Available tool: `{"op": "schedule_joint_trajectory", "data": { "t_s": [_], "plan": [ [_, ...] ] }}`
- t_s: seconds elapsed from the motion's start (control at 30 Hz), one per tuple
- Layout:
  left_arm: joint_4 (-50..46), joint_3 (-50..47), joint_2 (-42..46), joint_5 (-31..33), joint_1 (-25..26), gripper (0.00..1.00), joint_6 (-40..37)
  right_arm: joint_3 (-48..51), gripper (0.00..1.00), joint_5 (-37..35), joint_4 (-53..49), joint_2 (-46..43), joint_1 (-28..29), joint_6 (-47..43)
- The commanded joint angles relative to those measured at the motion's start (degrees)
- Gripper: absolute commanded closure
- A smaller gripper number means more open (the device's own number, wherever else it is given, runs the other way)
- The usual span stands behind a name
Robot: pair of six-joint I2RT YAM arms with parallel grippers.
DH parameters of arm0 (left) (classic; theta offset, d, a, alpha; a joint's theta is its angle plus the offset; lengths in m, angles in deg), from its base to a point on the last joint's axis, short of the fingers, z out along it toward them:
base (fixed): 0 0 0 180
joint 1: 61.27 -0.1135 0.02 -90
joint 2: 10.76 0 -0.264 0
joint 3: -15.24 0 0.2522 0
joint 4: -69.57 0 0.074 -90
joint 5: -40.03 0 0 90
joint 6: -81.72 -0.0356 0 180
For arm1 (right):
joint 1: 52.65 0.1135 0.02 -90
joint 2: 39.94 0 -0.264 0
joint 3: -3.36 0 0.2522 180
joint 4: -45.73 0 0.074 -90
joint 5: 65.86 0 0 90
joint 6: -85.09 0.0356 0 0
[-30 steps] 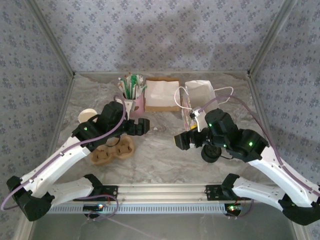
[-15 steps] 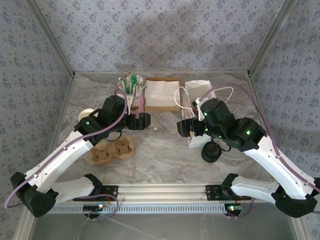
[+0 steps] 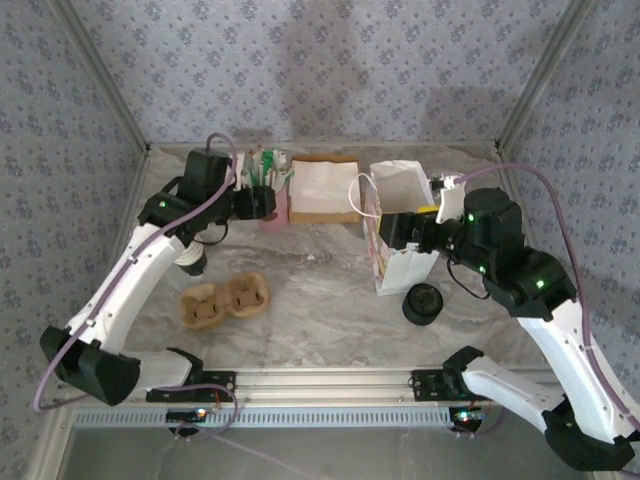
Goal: Pack the takeout coffee
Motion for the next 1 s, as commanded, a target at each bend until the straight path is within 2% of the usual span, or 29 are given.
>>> {"op": "schedule_joint_trajectory", "data": {
  "t_s": [0.0, 0.27, 0.47, 0.97],
  "plan": [
    [-1.5, 3.7, -2.7, -1.6, -1.4, 0.40, -2.6, -2.1, 0.04, 3.9, -0.5, 3.0, -0.8, -3.4],
    [-1.1, 8.7, -10.4, 0.0, -2.6, 0.60, -5.3, -2.0, 0.21, 4.1, -2.2, 5.8, -1.1, -4.5],
    [-2.5, 13.4, -16.1, 1.6, -2.7, 0.69, -7.1, -1.9, 0.23, 4.5, -2.4, 6.0, -1.5, -4.8],
    [-3.1, 17.6, -21.0, 5.2, -2.9, 0.72, -8.8, -1.8, 0.23, 5.8, -2.7, 6.0, -2.3, -4.9]
  ]
}}
